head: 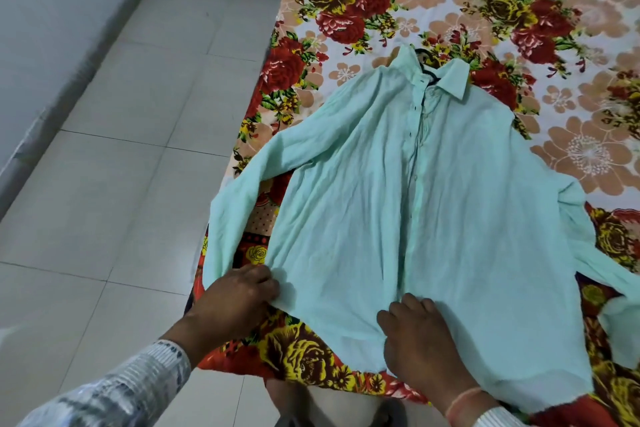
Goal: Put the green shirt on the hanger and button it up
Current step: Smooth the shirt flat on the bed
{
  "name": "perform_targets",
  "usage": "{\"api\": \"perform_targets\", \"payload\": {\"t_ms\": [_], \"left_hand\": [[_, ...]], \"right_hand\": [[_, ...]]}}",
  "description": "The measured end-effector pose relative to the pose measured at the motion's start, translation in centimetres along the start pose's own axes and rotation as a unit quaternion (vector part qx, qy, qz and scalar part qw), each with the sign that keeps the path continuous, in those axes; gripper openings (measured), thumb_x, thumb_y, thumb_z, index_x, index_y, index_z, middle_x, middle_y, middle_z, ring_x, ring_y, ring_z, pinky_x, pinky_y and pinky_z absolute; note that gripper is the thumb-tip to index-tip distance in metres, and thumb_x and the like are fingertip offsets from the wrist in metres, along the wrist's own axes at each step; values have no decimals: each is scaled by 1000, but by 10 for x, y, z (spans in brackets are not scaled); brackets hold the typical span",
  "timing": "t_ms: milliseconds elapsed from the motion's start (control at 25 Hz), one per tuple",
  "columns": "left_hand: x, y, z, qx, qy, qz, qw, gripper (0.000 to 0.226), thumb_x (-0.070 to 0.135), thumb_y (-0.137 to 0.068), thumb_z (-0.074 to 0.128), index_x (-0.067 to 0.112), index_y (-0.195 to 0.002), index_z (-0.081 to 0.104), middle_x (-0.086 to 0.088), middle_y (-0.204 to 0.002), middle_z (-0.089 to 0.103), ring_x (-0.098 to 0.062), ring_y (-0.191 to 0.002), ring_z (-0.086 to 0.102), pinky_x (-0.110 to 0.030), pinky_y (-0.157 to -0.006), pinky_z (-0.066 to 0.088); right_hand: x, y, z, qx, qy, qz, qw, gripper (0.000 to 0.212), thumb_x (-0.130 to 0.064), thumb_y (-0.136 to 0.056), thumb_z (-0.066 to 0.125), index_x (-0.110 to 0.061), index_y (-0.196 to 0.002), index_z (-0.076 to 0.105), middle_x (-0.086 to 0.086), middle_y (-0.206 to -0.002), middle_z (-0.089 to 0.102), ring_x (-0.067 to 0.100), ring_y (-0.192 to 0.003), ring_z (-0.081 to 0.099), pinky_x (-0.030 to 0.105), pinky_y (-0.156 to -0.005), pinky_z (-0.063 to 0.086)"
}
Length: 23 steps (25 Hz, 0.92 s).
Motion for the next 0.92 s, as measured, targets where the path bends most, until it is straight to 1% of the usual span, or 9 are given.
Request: {"api": "perform_targets", "payload": {"t_ms": [120,280,360,440,520,640,720,840,920], "left_hand": [[0,10,0,-15,17,-4,1000,24,13,-74,57,29,-87,70,6,-93,66,-22,-84,70,-37,-65,60],[7,13,-5,-105,-28,-65,992,22,49,-83,61,31,-94,70,10,-96,69,-16,-92,71,-34,-73,57],[11,0,-19,-39,1,-99,994,35,66,-88,58,33,-91,70,13,-86,71,-12,-81,70,-31,-67,55],[14,-25,-37,96,40,-128,986,19,52,-91,65,35,-92,74,14,-82,74,-14,-73,73,-26,-63,51],[12,-61,-58,205,68,-169,962,9,30,-89,80,32,-98,78,11,-87,77,-20,-73,75,-26,-67,50],[1,-127,-84,287,123,-203,928,33,21,-85,89,16,-116,78,-4,-112,77,-23,-75,69,-37,-79,59],[-8,-176,-101,308,143,-199,919,53,26,-86,90,12,-133,72,-9,-136,72,-31,-91,74,-44,-91,61],[-39,-245,-117,244,141,-210,936,59,25,-90,83,20,-146,65,-6,-138,75,-32,-118,73,-40,-99,57],[-73,-269,-130,257,181,-271,910,44,14,-91,72,24,-134,73,-7,-125,80,-33,-113,75,-34,-93,55]], "right_hand": [[1,18,6,-18,-15,-36,999,28,-37,-45,76,-27,-67,61,-6,-63,58,23,-65,64,38,-60,53],[9,27,9,-75,-9,-31,997,31,-54,-55,66,-29,-73,63,-8,-64,64,20,-66,69,37,-62,54],[12,22,-3,-73,-41,-10,996,41,-65,-75,59,-29,-92,66,-4,-82,74,23,-83,73,41,-79,53],[16,14,-19,-16,-89,38,995,53,-75,-89,42,-32,-107,66,-3,-95,78,23,-93,74,41,-86,52],[17,-1,-37,65,-128,89,986,57,-80,-93,36,-35,-105,68,-6,-87,76,17,-86,74,37,-77,54],[16,-41,-62,102,-226,143,958,53,-79,-95,36,-35,-96,65,-10,-63,62,11,-74,66,34,-71,54],[12,-78,-79,116,-286,150,939,47,-76,-93,40,-34,-86,61,-10,-56,55,9,-66,59,32,-69,54],[11,-140,-80,36,-326,123,937,41,-71,-87,55,-32,-80,65,-8,-66,66,6,-67,63,30,-71,55],[11,-158,-63,-89,-228,111,963,43,-62,-82,58,-27,-100,75,-2,-96,78,19,-97,73,33,-89,59]]}}
Point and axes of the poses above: each hand's wrist, its own y-axis away from the middle knuckle, its own z-axis out of the palm, x = y × z, the point moved 3 cm from there along -y, towards the middle knuckle
